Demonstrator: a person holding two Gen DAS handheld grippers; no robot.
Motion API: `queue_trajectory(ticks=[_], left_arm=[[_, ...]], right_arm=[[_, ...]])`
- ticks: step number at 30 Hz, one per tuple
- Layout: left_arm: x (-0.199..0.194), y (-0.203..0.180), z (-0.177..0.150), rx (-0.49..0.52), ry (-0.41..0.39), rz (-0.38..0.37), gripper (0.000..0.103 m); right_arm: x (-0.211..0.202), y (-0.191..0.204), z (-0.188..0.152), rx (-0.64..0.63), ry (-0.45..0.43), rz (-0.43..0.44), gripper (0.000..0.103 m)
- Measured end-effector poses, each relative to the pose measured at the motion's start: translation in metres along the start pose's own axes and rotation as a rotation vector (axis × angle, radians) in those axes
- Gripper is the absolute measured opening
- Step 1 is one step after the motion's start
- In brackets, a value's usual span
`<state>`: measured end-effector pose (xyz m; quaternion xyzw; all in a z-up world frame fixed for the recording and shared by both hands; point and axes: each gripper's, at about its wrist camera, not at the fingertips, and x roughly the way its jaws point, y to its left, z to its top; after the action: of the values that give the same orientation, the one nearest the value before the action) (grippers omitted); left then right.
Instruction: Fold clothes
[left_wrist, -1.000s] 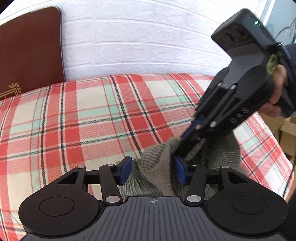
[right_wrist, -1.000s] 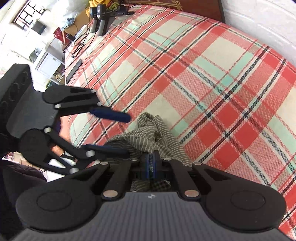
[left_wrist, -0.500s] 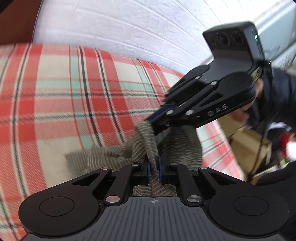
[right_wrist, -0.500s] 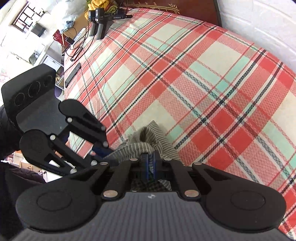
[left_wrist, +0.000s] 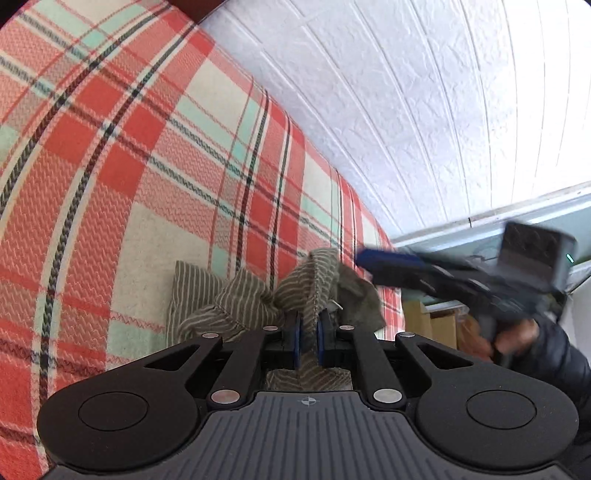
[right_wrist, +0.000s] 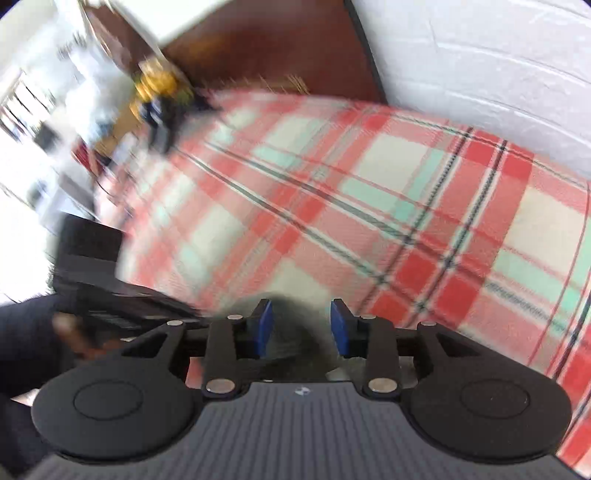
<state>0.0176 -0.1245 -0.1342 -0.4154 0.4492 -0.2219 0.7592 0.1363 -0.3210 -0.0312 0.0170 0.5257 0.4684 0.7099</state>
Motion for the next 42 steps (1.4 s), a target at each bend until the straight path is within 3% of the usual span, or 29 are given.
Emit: queue_trajectory(ticks=[5,10,14,18,25,26,27,28,31,33,35,41,42], left_arm=[[0.002,-0.003,0.001,0.005,-0.009,0.007,0.014],[0.004,-0.003,0.002,0.015,0.0,0.022,0.027],[0.002,-0.001,0.0,0.006,-0.004,0.036,0.027],[-0.002,0.003,-0.002,0.0,-0.003,0.055,0.027],[-0.007,0.013,-0.003,0.005,-0.01,0.146,0.027],[-0.008,0.015,-0.003,0.005,-0.011,0.158,0.027],[-0.009,0.016,-0.003,0.006,-0.012,0.171,0.027],[-0.01,0.018,-0.003,0.007,-0.013,0.184,0.027],[-0.012,0.022,-0.002,-0.006,-0.025,0.204,0.028],[-0.013,0.022,-0.002,-0.013,-0.033,0.199,0.018],[-0.014,0.02,-0.002,-0.012,-0.039,0.198,0.019],[-0.013,0.011,-0.001,0.013,-0.024,0.194,0.034],[-0.014,0.007,-0.001,0.032,-0.011,0.204,0.05]], right_arm=[[0.013,0.001,-0.037,0.066,0.047,0.044,0.039],[0.03,0.005,-0.06,0.156,0.035,0.085,0.039],[0.04,0.012,-0.073,0.197,0.006,0.086,0.039],[0.053,0.017,-0.08,0.171,0.004,0.044,0.039],[0.068,0.035,-0.09,0.014,0.056,-0.042,0.04],[0.068,0.036,-0.091,0.004,0.056,-0.057,0.034],[0.068,0.037,-0.093,0.001,0.056,-0.072,0.02],[0.067,0.035,-0.093,0.01,0.052,-0.081,0.015],[0.057,0.031,-0.093,0.053,0.02,-0.068,0.011],[0.049,0.035,-0.096,0.055,-0.013,-0.067,0.007],[0.041,0.04,-0.1,0.055,-0.049,-0.077,0.006],[0.021,0.054,-0.116,0.051,-0.12,-0.114,0.006],[0.02,0.054,-0.119,0.058,-0.122,-0.119,0.006]])
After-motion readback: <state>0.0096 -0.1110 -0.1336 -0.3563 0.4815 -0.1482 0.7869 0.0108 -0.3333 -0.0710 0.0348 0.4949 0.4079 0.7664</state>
